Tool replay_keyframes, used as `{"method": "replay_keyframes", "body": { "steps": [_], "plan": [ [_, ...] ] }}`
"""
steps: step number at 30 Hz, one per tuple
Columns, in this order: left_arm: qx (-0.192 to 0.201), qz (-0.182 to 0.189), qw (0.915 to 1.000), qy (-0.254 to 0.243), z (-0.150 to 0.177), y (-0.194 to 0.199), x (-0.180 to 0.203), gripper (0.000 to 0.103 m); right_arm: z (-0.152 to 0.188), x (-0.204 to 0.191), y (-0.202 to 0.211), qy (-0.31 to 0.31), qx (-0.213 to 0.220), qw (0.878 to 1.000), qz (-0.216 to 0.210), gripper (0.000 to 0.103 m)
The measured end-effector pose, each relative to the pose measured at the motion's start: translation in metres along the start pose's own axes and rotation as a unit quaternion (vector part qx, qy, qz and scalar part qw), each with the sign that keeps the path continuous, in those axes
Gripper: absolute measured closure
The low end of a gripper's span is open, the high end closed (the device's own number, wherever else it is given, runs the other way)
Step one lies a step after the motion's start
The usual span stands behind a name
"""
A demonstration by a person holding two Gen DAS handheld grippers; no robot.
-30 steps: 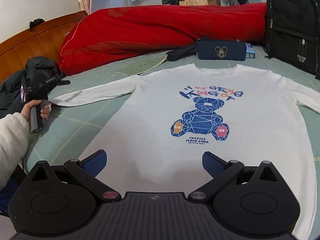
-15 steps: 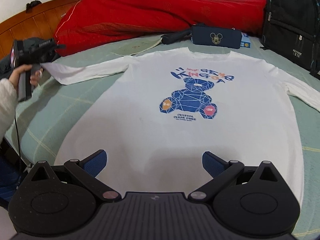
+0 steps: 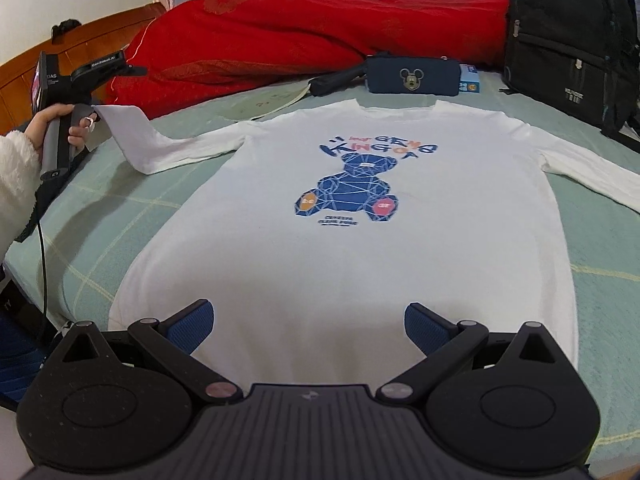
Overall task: Fold clothes
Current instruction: 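Lift the held sleeve with the left gripper and carry it over the shirt body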
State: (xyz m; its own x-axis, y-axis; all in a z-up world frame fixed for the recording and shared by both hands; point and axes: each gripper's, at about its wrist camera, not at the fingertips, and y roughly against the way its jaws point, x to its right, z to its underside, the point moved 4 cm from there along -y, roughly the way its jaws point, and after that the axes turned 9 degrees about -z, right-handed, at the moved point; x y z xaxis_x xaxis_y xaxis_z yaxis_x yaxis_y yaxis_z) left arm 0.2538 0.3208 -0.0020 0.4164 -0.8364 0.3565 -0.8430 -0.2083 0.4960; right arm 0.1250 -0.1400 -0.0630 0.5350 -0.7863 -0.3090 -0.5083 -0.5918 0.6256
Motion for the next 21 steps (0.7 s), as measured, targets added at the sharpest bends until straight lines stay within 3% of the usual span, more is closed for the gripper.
{"method": "replay_keyframes", "body": {
  "steps": [8, 21],
  "plan": [
    [-0.012, 0.018, 0.9996, -0.018, -0.003, 0.0, 0.052, 0.001, 0.007, 0.022, 0.016, -0.017, 0.011, 1.0, -0.009, 0.0],
    [-0.039, 0.029, 0.9978, -0.046, -0.002, -0.012, 0.134, 0.001, 0.015, 0.043, 0.039, 0.016, 0.018, 0.999, -0.021, 0.0]
  ]
}}
